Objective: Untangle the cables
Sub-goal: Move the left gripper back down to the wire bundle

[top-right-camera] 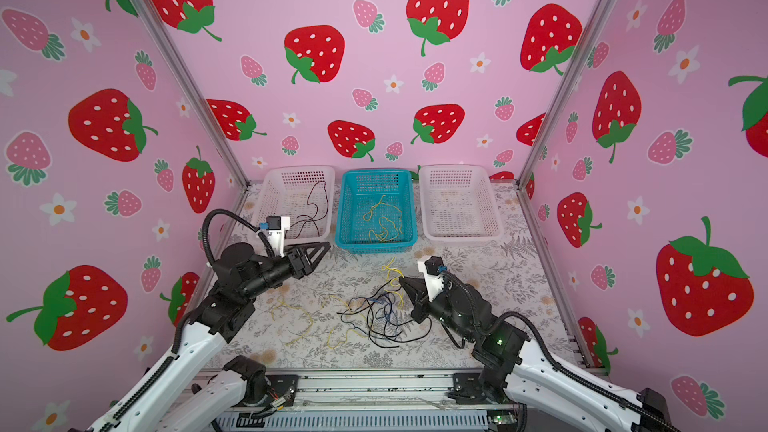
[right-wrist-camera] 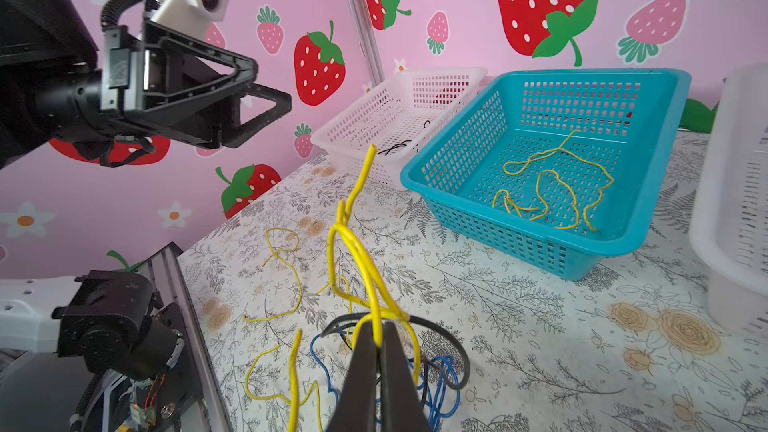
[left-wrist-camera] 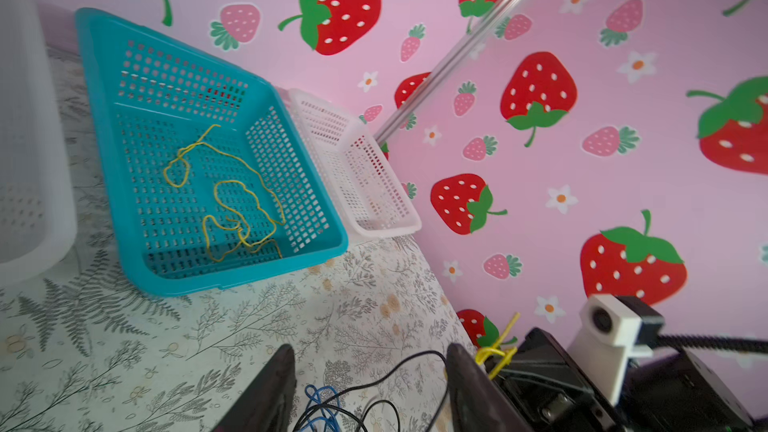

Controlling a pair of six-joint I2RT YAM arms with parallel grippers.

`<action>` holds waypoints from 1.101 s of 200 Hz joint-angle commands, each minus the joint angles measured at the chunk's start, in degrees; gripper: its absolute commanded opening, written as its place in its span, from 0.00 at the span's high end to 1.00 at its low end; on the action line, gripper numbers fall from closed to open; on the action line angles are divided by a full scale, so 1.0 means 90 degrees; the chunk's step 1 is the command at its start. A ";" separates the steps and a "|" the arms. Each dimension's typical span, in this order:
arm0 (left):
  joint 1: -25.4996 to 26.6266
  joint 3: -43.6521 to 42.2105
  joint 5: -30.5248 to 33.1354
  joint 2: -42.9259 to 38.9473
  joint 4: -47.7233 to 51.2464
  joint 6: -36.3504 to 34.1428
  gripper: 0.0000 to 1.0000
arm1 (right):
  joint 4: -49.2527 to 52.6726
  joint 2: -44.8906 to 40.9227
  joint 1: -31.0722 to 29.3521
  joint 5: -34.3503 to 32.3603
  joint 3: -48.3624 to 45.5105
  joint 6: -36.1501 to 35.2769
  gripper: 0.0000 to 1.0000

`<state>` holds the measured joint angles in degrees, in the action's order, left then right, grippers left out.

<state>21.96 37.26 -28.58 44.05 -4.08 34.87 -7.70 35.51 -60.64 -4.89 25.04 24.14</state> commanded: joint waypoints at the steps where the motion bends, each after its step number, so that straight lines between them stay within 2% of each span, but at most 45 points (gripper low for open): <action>1: 0.0477 -0.0053 -0.0446 -0.0116 0.0185 -0.0791 0.40 | -0.0238 -0.0039 -0.0028 0.0112 0.0192 0.0081 1.00; 22: 0.1026 -0.0041 -0.0355 -0.0158 0.0487 -0.1354 0.40 | -0.0202 -0.0076 -0.0028 0.0180 0.0235 0.0081 1.00; 51: 0.1601 -0.0306 -0.0301 -0.0121 0.0257 -0.1824 0.39 | -0.0187 -0.0151 -0.0027 0.0298 0.0243 0.0147 1.00; 77: 0.2204 -0.0337 -0.0206 -0.0010 0.0384 -0.2598 0.39 | -0.0218 -0.0286 -0.0025 0.0322 0.0214 0.0198 1.00; 99: 0.2620 -0.0230 0.0097 0.0153 0.0716 -0.3158 0.39 | -0.0245 -0.0322 -0.0024 0.0396 0.0225 0.0225 1.00; 188: 0.3182 0.0315 0.0404 0.1553 0.0666 -0.3576 0.41 | -0.0521 -0.0244 -0.0023 0.0920 0.0253 0.0510 1.00; 220: 0.3189 0.0401 0.0541 0.1727 0.0568 -0.3640 0.47 | -0.0539 -0.0254 -0.0030 0.1101 0.0255 0.0545 1.00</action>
<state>50.43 37.78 -25.02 59.00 2.72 4.38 -10.17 33.89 -60.64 2.87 25.15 27.62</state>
